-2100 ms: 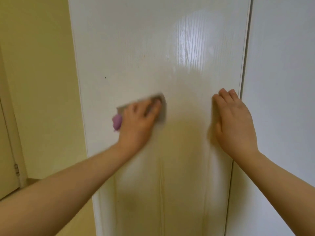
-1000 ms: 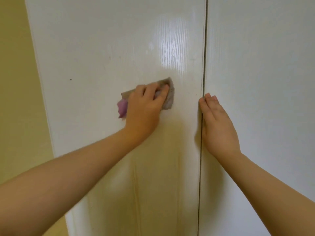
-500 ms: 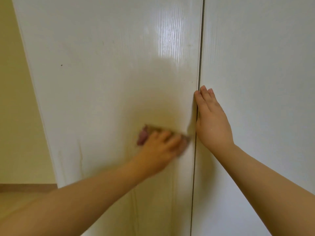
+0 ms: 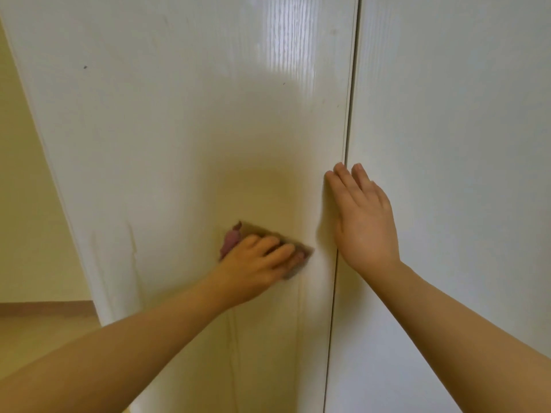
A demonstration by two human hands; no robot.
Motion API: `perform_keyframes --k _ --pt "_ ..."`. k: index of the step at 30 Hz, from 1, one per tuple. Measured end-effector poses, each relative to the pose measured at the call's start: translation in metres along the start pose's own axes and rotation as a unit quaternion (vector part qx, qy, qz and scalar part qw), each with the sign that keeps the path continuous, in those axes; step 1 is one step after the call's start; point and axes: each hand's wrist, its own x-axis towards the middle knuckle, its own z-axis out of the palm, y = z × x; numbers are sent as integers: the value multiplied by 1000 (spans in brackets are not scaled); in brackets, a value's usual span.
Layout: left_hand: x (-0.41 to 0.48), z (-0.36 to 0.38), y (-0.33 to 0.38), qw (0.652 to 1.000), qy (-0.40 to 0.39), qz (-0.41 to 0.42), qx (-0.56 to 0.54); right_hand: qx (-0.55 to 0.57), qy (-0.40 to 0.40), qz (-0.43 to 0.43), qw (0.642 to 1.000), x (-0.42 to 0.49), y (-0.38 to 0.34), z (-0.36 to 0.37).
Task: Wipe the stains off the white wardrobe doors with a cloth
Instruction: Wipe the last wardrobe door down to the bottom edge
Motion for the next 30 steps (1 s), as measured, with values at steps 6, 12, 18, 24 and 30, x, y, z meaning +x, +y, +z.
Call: perform_keyframes --k 6,12,18,24,30 --pt "26 -6 -51 961 127 -246 19 2 -17 45 999 -7 -15 10" --pt "-38 -8 5 999 -15 -28 -11 -42 -54 75 995 -6 -27 3" --pt "-38 -25 -79 961 95 -257 29 -50 38 -2 998 0 -44 16" --pt "-114 -26 -2 997 -58 -59 -10 -21 66 -145 987 -1 -80 36" --pt "-73 -30 -70 953 81 -293 15 25 75 -134 988 9 -104 45"
